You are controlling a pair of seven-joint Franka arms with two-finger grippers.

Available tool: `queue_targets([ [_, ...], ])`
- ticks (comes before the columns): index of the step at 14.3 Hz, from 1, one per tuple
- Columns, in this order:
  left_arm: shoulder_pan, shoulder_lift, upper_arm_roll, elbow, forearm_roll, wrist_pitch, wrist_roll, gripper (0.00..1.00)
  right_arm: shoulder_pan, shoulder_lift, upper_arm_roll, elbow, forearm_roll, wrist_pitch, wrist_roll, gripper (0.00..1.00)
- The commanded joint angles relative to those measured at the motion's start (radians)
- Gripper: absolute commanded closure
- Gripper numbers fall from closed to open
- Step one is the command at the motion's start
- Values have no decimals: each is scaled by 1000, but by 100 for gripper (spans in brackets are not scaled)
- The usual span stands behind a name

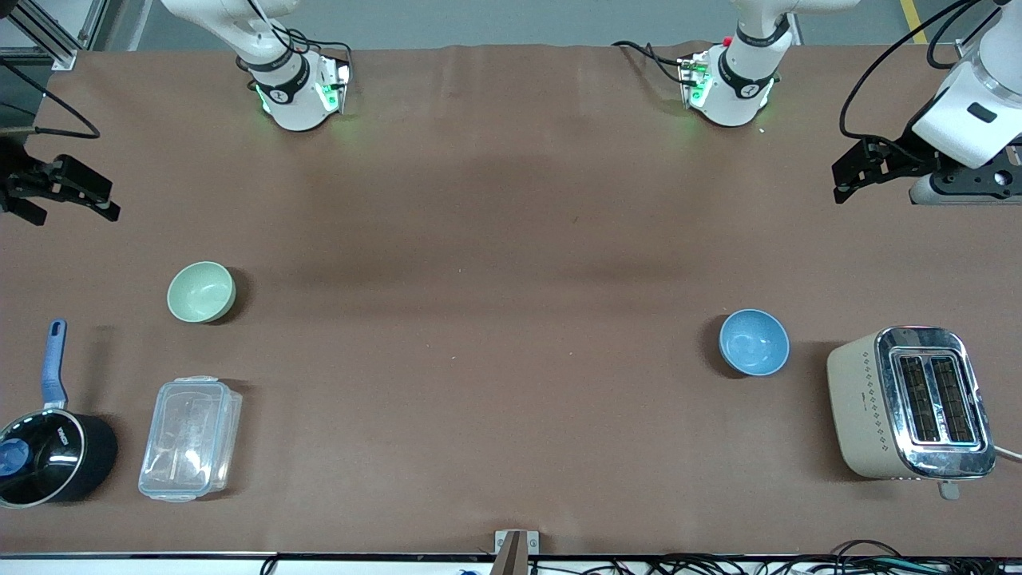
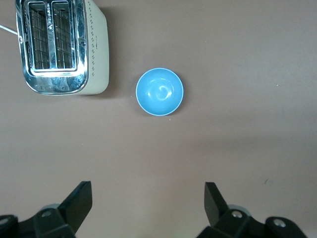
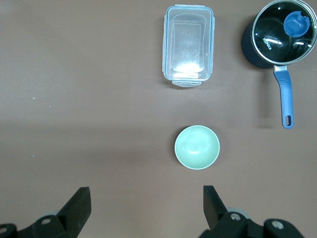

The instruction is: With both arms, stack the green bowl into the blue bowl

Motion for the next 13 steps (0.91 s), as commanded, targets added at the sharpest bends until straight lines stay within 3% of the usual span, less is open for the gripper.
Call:
queue_targets([
  [1,2,9,6,27,-5,-20,11,0,-12,-12,10,-13,-15,10,-10,0],
  [8,5,24,10,47,12,-47,2,0,-14,-10,10,-14,-13,10,-9,0],
  [13,11,124,13,14,14,65,-3,0,-17,-10,10,-14,-13,8,-9,0],
])
